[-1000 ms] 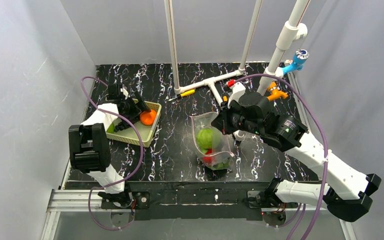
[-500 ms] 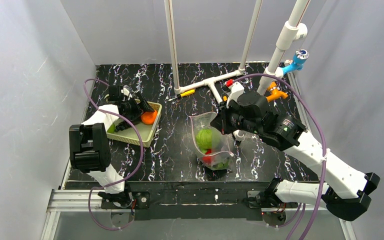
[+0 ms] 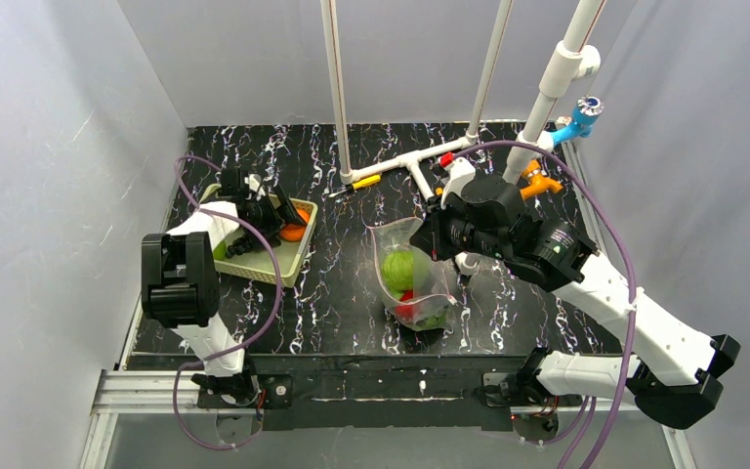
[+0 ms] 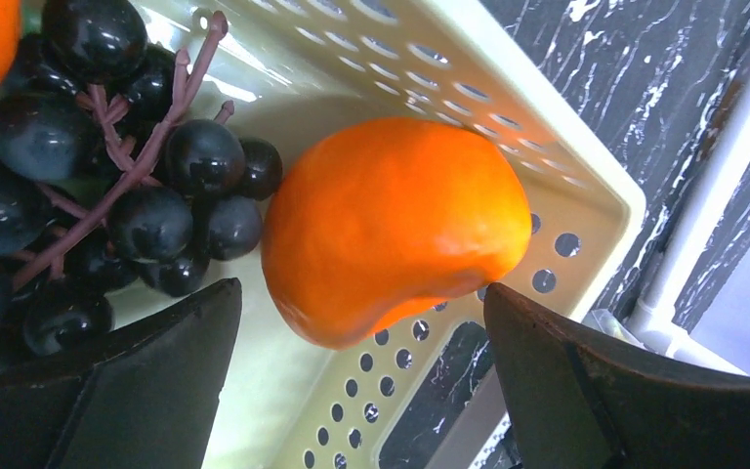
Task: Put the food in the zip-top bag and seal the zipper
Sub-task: Pick up the fake fruit from the bin.
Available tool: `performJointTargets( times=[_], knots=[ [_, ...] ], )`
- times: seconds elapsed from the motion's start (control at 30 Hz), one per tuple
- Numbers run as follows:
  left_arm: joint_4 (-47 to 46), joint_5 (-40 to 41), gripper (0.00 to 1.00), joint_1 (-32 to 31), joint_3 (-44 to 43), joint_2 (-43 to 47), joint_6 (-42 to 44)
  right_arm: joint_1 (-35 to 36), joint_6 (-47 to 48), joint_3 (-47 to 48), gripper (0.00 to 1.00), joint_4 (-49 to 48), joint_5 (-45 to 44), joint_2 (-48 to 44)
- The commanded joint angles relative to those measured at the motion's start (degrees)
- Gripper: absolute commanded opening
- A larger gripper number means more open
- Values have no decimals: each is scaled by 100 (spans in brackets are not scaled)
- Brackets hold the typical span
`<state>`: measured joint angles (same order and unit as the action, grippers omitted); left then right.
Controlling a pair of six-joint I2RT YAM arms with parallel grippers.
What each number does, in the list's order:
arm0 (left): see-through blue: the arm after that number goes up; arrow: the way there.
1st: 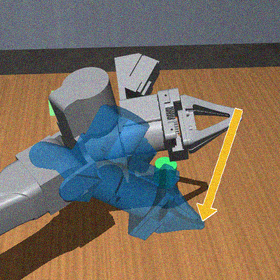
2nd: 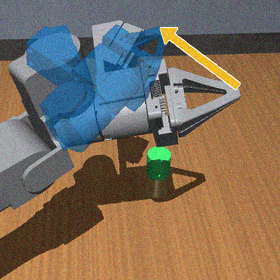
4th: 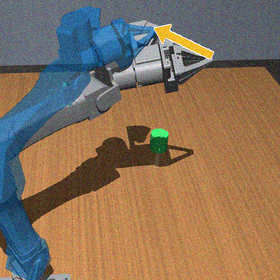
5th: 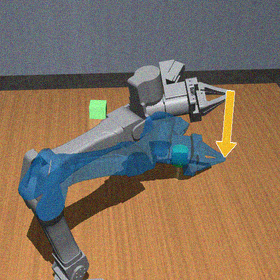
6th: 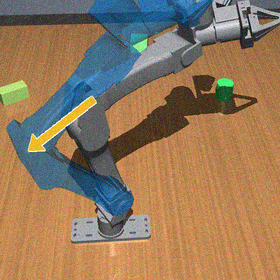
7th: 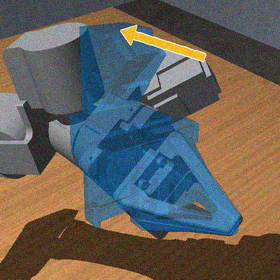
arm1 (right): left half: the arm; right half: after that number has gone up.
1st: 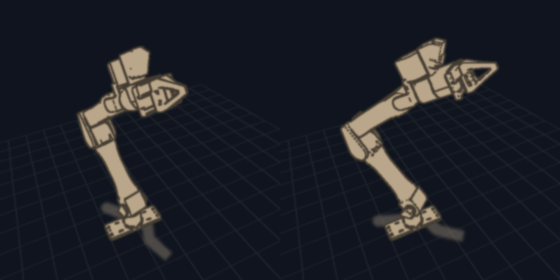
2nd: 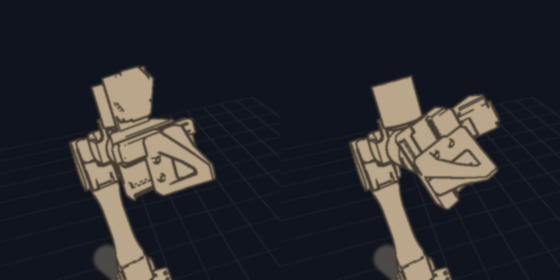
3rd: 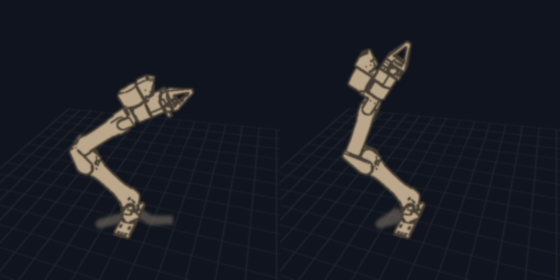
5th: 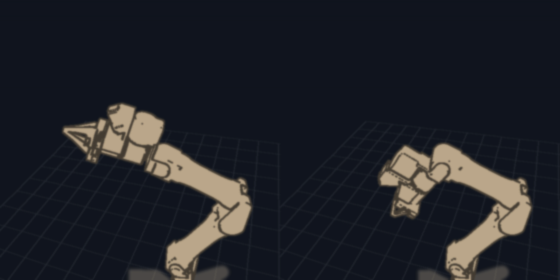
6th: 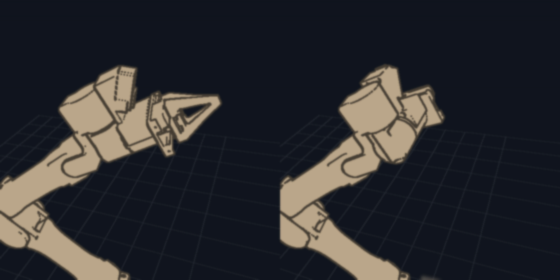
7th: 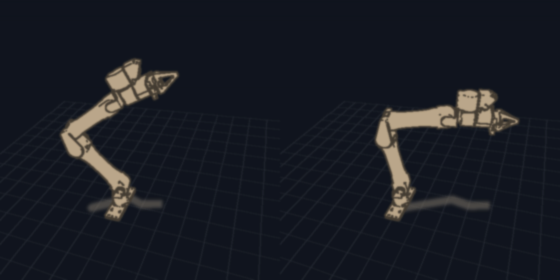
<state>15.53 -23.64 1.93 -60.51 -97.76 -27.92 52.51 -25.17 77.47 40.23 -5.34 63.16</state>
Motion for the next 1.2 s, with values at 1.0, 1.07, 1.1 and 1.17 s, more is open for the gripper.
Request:
performJointTargets(
  times=[1.0,1.07,1.1,1.17],
  knots=[
    [711,564,7,-501,350,2496,330,-22,-61,401,1,-360,130,-12],
    [1008,-215,8,-504,334,2889,80,-22,-41,416,1,-403,129,24],
    [1132,-504,8,-508,337,3128,-73,-22,-29,429,1,-431,141,51],
    [1265,-984,8,-516,391,3658,-387,-21,-2,467,1,-453,161,127]
  ],
)
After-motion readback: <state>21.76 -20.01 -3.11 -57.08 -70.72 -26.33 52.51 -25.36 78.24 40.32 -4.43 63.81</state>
